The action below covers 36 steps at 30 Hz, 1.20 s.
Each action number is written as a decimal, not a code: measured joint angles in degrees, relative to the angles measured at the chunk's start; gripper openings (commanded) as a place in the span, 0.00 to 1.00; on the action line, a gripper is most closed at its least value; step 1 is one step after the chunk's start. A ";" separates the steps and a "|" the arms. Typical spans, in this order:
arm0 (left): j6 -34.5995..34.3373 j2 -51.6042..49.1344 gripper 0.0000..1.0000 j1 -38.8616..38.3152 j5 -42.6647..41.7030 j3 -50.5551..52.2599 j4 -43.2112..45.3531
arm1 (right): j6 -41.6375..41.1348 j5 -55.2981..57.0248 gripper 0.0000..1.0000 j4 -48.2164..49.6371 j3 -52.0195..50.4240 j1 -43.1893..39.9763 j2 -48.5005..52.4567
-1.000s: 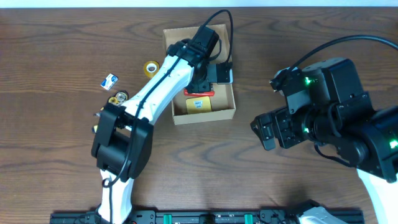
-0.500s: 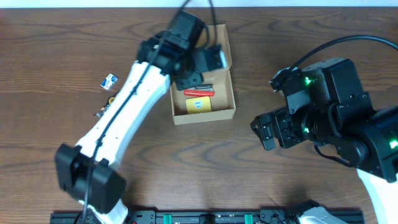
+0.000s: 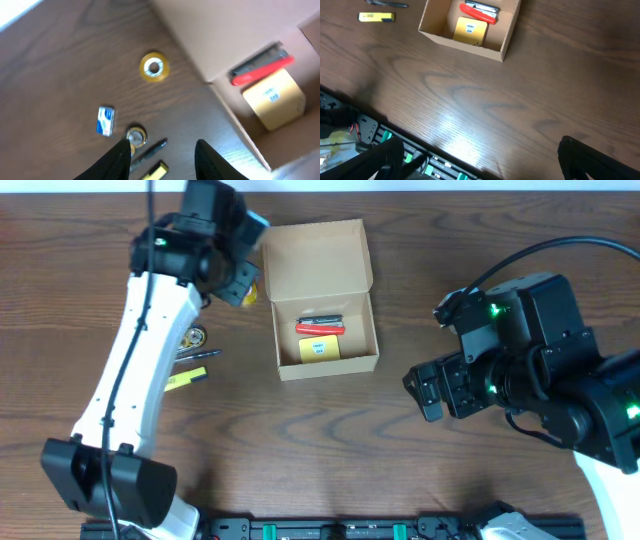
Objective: Pack container
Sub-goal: 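Raise the left gripper out of the box toward the yellow tape roll, then position the left gripper above the yellow tape roll and descend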
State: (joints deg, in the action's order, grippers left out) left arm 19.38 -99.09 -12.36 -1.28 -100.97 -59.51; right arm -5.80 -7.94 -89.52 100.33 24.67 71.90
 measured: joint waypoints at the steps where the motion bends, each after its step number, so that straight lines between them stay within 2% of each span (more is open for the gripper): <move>1: -2.03 0.00 0.38 1.07 0.02 0.00 0.02 | 0.00 0.02 0.99 -0.02 0.00 0.00 0.00; 3: -5.35 0.00 0.35 2.60 0.20 0.00 0.04 | 0.00 0.02 0.99 0.00 0.00 0.00 0.00; 6: -10.91 0.00 0.36 4.02 1.53 0.00 0.17 | 0.00 0.02 0.99 0.00 0.00 0.00 0.00; 17: -36.79 -0.50 0.33 4.44 5.18 0.00 1.66 | 0.00 0.02 0.99 -0.02 0.00 0.00 0.00; 19: -40.22 -1.40 0.36 4.35 5.22 -0.04 1.70 | 0.00 0.02 0.99 -0.02 0.00 0.00 0.00; 21: -43.12 -3.32 0.45 4.28 5.25 -0.09 1.88 | 0.00 0.02 0.99 -0.02 0.00 0.00 0.00; 28: -51.36 -13.35 0.46 3.78 5.38 -0.11 5.97 | 0.00 0.02 0.99 -0.02 0.00 0.00 0.00; 31: -55.67 -16.57 0.57 3.78 5.38 -0.11 7.23 | 0.00 0.02 0.99 0.00 0.00 0.00 0.00; 34: -59.76 -18.64 0.58 3.78 5.35 -0.11 9.35 | 0.00 0.00 0.99 -0.02 0.00 0.00 0.00; 36: -61.66 -19.82 0.65 3.78 5.25 -0.11 11.56 | 0.00 0.02 0.99 -0.02 0.00 0.00 0.00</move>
State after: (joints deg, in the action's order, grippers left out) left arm -42.28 -118.91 -8.58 3.97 -101.08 -47.94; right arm -5.80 -7.92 -89.54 100.33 24.67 71.90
